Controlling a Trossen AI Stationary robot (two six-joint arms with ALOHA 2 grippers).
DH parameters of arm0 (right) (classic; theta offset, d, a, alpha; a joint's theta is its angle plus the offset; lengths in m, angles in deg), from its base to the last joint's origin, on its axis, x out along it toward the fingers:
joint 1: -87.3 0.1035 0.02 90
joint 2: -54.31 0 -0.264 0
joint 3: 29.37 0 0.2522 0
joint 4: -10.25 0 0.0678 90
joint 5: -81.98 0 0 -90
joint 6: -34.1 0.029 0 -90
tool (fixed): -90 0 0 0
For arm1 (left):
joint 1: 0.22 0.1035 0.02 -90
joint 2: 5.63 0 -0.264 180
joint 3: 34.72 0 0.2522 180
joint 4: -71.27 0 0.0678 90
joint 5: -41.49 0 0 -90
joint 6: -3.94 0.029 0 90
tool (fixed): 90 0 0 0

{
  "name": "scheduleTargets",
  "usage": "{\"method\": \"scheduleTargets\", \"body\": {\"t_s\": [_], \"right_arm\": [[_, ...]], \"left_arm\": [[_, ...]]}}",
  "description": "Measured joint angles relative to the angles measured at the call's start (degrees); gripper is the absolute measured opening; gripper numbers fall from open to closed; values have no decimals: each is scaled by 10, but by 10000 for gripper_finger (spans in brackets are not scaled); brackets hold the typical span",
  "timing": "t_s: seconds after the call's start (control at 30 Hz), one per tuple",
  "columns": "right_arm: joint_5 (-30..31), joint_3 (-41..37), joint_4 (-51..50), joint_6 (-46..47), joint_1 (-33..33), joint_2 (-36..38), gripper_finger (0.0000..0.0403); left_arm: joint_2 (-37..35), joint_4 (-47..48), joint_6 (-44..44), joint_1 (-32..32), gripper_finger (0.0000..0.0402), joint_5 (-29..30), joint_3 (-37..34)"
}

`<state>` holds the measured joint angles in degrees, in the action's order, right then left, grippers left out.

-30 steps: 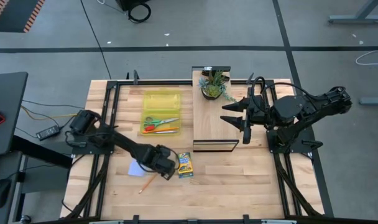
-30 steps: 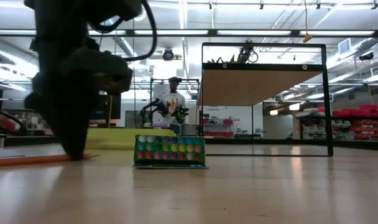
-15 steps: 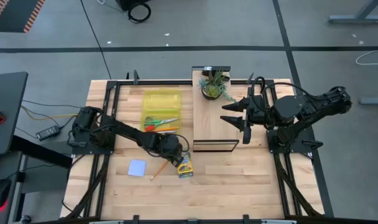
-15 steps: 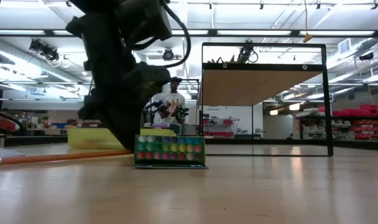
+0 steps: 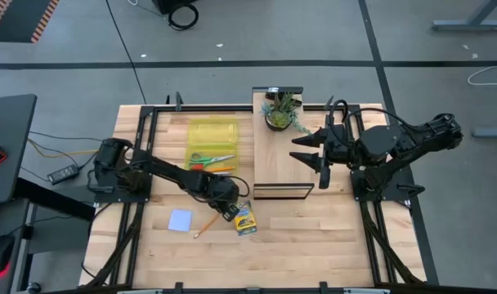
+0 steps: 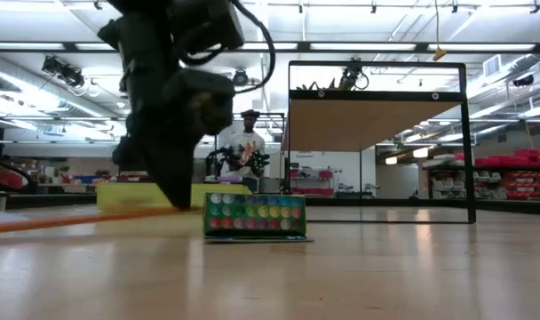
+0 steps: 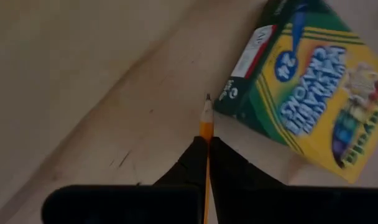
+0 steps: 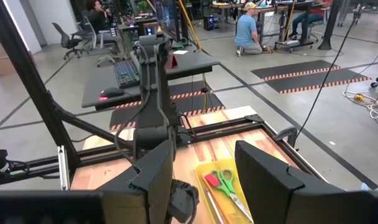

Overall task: Pack school essentials
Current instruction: Put the orange pencil into the yellow supply box

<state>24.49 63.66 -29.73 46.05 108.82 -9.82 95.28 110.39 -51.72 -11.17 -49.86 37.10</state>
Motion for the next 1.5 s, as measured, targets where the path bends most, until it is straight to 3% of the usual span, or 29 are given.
{"method": "scheduleTargets", "body": {"t_s": [0.37, 0.73, 0.97, 1.2, 1.5], "right_arm": [[0, 0, 2, -1, 0, 0, 180], [0, 0, 2, -3, 0, 0, 180], [0, 0, -1, 0, 0, 0, 180], [-8, 0, -23, 4, 0, 0, 180], [-112, 0, -19, 4, -3, -54, 180]], "left_arm": [[-68, 44, 15, 3, 10, 12, 0], [-93, 78, 42, 43, 9, 26, 1], [-85, 150, 56, 50, 57, -5, 0], [-85, 172, 72, -12, 108, -41, 0], [-85, 159, -1, -130, 113, -30, 0]]}}
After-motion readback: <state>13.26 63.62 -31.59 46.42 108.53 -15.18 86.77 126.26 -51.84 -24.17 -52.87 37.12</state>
